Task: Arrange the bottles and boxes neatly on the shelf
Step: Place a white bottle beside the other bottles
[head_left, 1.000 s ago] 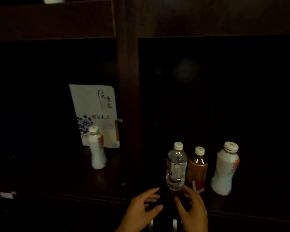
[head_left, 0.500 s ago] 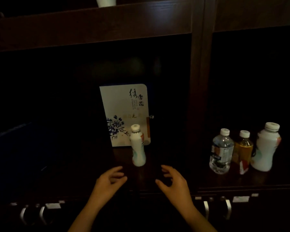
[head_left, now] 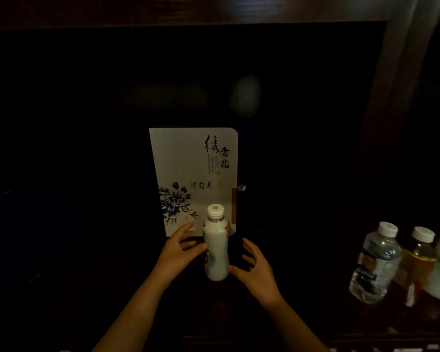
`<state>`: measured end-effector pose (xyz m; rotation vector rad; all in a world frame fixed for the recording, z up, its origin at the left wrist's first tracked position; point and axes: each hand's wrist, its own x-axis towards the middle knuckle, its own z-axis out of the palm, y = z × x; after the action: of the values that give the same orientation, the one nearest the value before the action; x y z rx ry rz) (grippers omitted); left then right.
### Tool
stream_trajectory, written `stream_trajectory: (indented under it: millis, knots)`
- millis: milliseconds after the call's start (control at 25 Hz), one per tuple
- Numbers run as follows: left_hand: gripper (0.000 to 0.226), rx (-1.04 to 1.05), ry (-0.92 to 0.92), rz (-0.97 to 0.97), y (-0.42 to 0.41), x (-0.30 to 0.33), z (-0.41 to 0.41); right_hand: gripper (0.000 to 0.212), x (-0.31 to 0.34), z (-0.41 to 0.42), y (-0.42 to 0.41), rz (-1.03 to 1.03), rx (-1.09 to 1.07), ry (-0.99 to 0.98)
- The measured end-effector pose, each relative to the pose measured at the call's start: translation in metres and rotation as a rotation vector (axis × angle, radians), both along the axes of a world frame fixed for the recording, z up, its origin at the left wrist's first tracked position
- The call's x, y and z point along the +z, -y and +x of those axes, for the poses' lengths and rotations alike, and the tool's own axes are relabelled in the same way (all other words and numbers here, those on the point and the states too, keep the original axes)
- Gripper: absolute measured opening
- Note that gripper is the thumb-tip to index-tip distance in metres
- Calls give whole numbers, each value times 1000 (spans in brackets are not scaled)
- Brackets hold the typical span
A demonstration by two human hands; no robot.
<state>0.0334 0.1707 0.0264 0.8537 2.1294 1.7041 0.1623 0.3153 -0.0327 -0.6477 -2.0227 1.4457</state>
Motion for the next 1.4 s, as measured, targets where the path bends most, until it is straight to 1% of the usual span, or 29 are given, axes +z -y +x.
stream_trajectory:
  millis: [200, 280, 360, 560, 680, 800, 920, 1000, 1200, 1400]
  knots:
    - [78, -106, -8, -7, -22, -10, -31, 84, -10, -36, -11, -52, 47, -24]
    - [75, -174, 13, 5, -30, -12, -35, 78, -13, -42, -13, -70, 74, -52]
    - [67, -223, 37, 29, -36, -14, -34, 69, -16, -43, -12, -84, 83, -56]
    - [64, -211, 25, 95, -37, -17, -31, 65, -12, -52, 4, -35, 2, -11]
    - [63, -201, 22, 130, -30, -15, -21, 62, -7, -43, 12, -8, -21, -10]
    - [63, -240, 23, 130, -20, -9, -4, 62, -3, -21, 25, 3, -64, -10]
    - [63, -276, 1, 146, -6, -5, 24, 58, 5, 15, 41, 20, -86, -52]
    - [64, -303, -7, 153, 2, -2, 45, 59, 9, 41, 49, 18, -103, -72]
    - [65, -389, -28, 178, 14, 9, 114, 59, 14, 116, 66, -17, -149, -127]
    - [64, -451, -29, 175, 4, 16, 194, 54, 15, 200, 60, -18, -190, -175]
